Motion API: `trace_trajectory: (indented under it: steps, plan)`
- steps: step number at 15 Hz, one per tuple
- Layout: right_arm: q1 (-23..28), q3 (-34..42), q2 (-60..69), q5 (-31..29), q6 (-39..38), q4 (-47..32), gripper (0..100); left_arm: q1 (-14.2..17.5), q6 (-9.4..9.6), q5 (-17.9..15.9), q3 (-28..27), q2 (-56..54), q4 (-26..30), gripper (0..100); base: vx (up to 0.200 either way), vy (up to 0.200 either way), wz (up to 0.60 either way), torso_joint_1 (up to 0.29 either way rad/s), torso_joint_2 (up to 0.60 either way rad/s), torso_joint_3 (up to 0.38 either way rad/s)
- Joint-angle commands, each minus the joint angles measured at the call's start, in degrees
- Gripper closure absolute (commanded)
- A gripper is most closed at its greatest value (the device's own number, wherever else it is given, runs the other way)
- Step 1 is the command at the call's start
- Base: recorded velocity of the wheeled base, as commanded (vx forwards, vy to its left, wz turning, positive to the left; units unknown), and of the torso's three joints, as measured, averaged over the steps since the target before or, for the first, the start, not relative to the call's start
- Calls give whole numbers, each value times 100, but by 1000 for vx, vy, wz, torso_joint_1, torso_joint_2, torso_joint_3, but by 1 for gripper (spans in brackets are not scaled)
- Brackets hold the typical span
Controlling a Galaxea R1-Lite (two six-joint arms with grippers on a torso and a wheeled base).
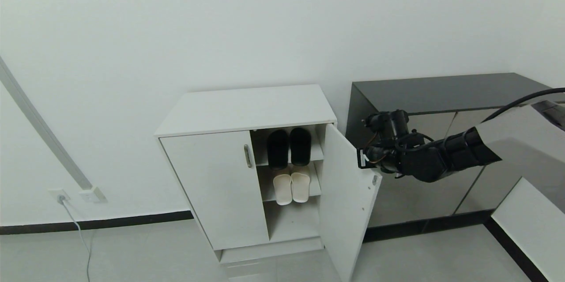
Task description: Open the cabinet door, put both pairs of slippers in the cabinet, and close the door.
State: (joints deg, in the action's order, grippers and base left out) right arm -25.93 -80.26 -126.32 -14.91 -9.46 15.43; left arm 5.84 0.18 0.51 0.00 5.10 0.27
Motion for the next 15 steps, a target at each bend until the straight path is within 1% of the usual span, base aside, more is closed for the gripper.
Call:
trace_trajectory:
  steps: [1, 4, 5, 7, 8, 12, 13, 15]
  plan:
    - [-264, 257, 248, 58, -47, 30, 100, 5, -1, 2, 0, 0, 0, 100, 0, 0, 0, 0, 0, 0]
    - [-782, 512, 503, 111, -188, 91, 100, 5, -1, 2, 0, 0, 0, 100, 0, 0, 0, 0, 0, 0]
    - [-852, 626, 582, 137, -197, 285, 100, 5, -1, 2, 0, 0, 0, 100, 0, 0, 0, 0, 0, 0]
    - [-931, 934, 670, 120, -3, 962, 100, 5, -1, 2, 0, 0, 0, 100, 0, 0, 0, 0, 0, 0]
    - [-931, 1109, 767, 146, 137, 1155, 100, 5, -1, 2, 0, 0, 0, 100, 0, 0, 0, 0, 0, 0]
    - [-1151, 1725, 995, 181, 164, 1533, 100, 5, -9, 2, 0, 0, 0, 100, 0, 0, 0, 0, 0, 0]
    - [-1230, 1909, 1083, 375, 173, 1665, 100, 5, -9, 2, 0, 0, 0, 100, 0, 0, 0, 0, 0, 0]
    - [-1230, 1997, 1180, 498, 155, 1700, 100, 5, -9, 10, 0, 0, 0, 100, 0, 0, 600, -2, 2, 2]
